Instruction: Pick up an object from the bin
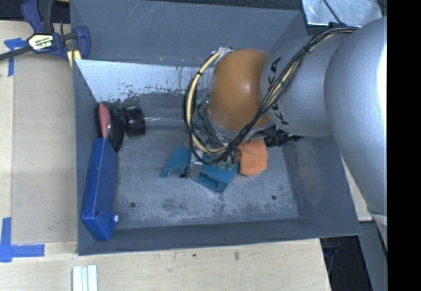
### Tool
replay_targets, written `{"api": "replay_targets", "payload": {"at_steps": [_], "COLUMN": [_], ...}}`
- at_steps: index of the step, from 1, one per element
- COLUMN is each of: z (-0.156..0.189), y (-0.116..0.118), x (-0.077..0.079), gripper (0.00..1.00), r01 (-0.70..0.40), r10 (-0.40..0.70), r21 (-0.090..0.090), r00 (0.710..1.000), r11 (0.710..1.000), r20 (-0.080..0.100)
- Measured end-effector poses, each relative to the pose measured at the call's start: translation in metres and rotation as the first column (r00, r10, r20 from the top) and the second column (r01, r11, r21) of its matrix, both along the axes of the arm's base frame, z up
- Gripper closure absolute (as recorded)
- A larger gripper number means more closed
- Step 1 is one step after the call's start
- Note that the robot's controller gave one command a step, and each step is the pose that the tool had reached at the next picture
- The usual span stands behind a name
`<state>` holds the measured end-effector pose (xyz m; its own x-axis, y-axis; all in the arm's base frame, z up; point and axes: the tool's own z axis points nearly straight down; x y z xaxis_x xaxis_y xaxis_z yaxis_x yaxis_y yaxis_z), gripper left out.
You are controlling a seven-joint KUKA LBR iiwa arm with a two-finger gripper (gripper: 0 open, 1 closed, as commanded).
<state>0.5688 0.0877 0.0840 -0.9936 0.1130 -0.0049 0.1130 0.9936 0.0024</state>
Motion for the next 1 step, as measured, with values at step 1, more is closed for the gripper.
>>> {"api": "replay_targets", "payload": {"at_steps": [1], "z": [0.0], "y": [0.0], "x": [0.0], "gripper": [1.0], "r01": [0.0], "r10": [0.0], "r21": [0.0], "r00": [1.0], "r11": [1.0], "r20": [0.0]}}
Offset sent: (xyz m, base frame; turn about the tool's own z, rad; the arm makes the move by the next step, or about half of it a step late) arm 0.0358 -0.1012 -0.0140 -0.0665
